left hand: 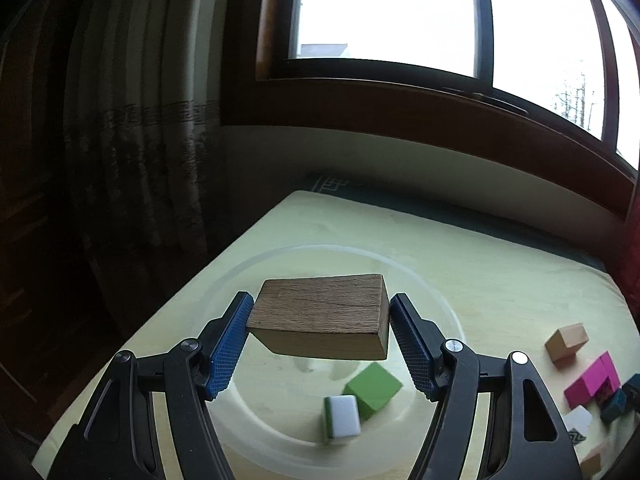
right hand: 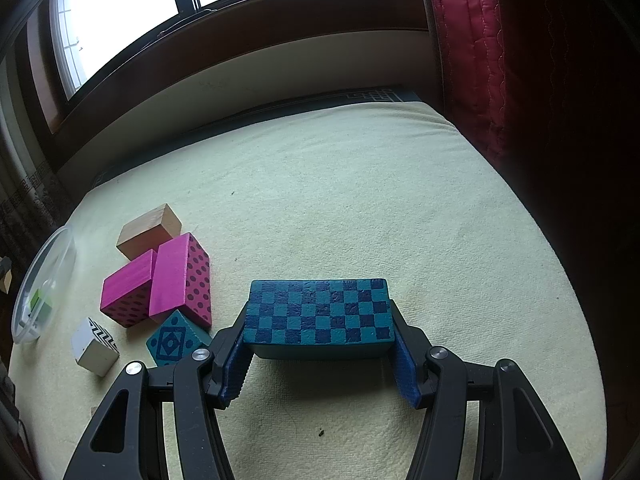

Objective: Organize rigid objects
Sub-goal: 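Carry the wood block into the clear container and open the left gripper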

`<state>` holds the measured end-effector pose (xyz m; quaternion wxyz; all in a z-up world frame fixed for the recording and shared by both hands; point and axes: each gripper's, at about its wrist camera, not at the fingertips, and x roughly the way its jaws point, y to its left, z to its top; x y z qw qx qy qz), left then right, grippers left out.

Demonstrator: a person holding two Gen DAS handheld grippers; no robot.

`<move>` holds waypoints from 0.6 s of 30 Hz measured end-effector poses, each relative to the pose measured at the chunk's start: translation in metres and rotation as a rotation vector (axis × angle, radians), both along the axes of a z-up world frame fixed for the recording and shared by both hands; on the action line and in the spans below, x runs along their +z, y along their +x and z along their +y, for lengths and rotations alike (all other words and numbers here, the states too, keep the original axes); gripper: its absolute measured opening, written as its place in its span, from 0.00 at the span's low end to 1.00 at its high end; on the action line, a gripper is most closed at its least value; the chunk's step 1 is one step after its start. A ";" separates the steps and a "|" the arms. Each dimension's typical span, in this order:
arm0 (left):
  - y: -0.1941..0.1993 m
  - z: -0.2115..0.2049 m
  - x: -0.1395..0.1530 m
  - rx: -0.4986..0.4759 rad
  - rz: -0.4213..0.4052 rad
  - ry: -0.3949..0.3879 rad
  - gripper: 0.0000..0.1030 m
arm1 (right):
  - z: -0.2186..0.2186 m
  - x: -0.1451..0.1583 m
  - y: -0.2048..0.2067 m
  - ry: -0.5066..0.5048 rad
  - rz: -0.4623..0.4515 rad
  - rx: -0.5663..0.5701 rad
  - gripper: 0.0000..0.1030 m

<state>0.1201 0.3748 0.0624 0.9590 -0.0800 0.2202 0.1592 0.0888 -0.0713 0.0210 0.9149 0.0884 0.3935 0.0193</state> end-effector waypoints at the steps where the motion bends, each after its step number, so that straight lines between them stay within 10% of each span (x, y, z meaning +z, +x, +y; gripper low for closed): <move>1: 0.000 0.002 -0.001 0.007 0.000 0.000 0.69 | 0.000 0.000 0.000 0.000 0.000 0.000 0.61; 18: -0.012 0.020 0.004 0.154 -0.053 -0.059 0.79 | 0.000 0.000 -0.001 -0.002 -0.002 -0.003 0.61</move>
